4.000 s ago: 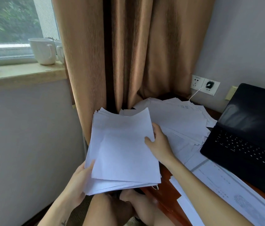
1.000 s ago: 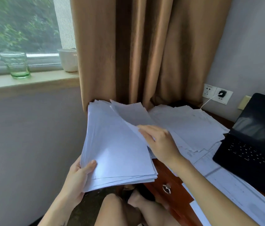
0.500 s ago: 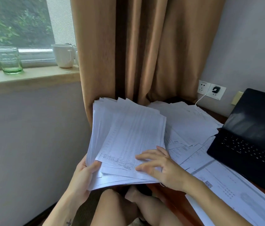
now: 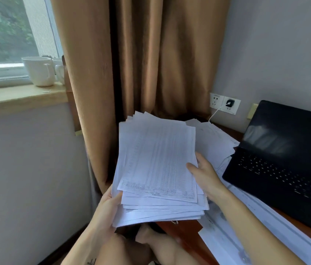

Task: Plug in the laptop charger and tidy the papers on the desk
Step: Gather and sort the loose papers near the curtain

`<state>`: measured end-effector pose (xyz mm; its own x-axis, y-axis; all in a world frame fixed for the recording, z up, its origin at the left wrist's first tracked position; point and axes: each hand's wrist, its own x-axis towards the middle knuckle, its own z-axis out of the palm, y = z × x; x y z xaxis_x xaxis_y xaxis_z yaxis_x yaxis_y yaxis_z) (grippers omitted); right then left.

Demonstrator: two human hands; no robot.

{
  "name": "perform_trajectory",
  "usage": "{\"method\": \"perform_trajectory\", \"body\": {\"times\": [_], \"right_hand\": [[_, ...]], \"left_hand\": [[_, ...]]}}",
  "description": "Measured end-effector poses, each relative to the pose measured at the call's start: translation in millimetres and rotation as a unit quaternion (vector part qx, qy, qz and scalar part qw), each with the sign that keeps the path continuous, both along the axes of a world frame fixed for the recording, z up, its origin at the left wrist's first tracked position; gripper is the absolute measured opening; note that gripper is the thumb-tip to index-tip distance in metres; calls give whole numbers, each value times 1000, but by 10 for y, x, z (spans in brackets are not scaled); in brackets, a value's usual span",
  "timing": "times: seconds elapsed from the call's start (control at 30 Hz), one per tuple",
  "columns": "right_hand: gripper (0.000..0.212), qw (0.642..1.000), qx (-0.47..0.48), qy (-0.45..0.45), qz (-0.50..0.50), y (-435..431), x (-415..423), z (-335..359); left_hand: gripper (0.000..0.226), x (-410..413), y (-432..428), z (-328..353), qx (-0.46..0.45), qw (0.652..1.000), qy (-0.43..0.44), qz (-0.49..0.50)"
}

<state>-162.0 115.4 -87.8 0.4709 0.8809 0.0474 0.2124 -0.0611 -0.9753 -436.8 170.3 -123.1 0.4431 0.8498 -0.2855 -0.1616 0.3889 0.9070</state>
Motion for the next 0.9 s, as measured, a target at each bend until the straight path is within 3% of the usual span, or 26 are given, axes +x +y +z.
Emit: {"method": "perform_trajectory", "body": {"times": [0.1,0.23,0.33,0.43,0.53,0.7,0.9], "right_hand": [[47,998,-35,-44,30,-13,137,-69],[60,988,-76,-118,73,-13,190,-233],[60,983,-84,-137,88,46,179,-269],[59,967,-107,-212,93,157,125,-274],[61,941,-154,-281,105,245,132,-300],[39,950,-104,-283,85,332,295,-428],[61,885,-81,-439,130,474,319,-489]], "left_hand": [[26,119,-2,-62,-42,999,11,5],[64,133,36,-112,-143,990,6,2],[60,113,38,-58,-150,988,3,-41],[31,127,1,-16,-120,990,21,-76],[35,128,-14,-75,-56,993,72,-70],[32,-52,1,-125,-10,998,65,21],[29,-280,116,-176,17,992,65,103]]}}
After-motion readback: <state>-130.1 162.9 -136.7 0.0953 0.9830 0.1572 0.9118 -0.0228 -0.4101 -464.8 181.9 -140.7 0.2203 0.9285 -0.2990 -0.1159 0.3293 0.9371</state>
